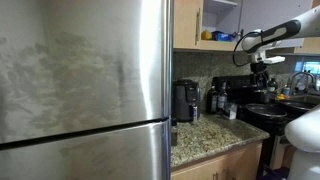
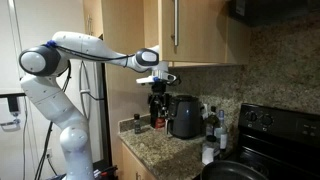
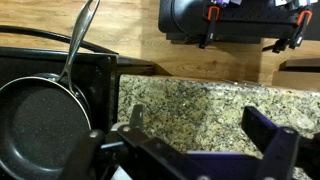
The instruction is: Turn on the air fryer
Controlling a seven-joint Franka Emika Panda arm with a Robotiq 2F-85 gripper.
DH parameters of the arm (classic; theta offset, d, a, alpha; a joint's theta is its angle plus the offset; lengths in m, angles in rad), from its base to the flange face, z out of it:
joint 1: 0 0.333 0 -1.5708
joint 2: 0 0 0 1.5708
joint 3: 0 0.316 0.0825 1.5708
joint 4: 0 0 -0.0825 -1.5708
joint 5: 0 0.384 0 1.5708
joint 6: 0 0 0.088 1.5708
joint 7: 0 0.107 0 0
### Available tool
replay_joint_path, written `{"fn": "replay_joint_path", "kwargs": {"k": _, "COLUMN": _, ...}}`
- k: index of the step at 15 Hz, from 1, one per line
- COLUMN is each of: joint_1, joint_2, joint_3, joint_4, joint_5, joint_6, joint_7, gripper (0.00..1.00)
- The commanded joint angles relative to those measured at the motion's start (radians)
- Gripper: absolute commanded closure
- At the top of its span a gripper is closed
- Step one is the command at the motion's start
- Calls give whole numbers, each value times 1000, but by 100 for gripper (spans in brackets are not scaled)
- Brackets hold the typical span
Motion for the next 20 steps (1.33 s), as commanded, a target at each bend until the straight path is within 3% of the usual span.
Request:
{"fn": "replay_joint_path", "kwargs": {"k": 1, "joint_1": 4, "joint_2": 1, "joint_3": -3, "joint_4": 3, "joint_5": -1, "joint_6": -3, "joint_7": 1, "gripper": 0}}
{"fn": "replay_joint_path", "kwargs": {"k": 3, "joint_1": 20, "joint_2": 54, "joint_3": 8, "joint_4": -15, "joint_5": 22, "joint_6": 101, "joint_7": 58, "gripper": 0}}
{"fn": "replay_joint_path", "kwargs": {"k": 9, "joint_1": 87, "joint_2": 87, "joint_3": 71, "joint_4": -270, "joint_5": 42, "joint_6": 567, "joint_7": 108, "gripper": 0}}
{"fn": "replay_joint_path", "kwargs": {"k": 10, "joint_1": 91, "joint_2": 77, "joint_3": 83, "joint_4": -302, "joint_5": 37, "joint_6": 603, "joint_7": 111, "gripper": 0}}
{"fn": "replay_joint_path", "kwargs": {"k": 11, "joint_1": 78, "joint_2": 102, "joint_3": 80, "joint_4": -236, "joint_5": 39, "joint_6": 533, "joint_7": 102, "gripper": 0}}
{"fn": "replay_joint_path", "kwargs": {"k": 14, "joint_1": 85, "joint_2": 99, "joint_3": 96, "joint_4": -285, "joint_5": 39, "joint_6": 584, "joint_7": 114, "gripper": 0}}
{"fn": "replay_joint_path", "kwargs": {"k": 20, "joint_1": 207, "joint_2": 70, "joint_3": 97, "joint_4": -431, "joint_5": 185, "joint_6": 856, "joint_7": -102, "gripper": 0}}
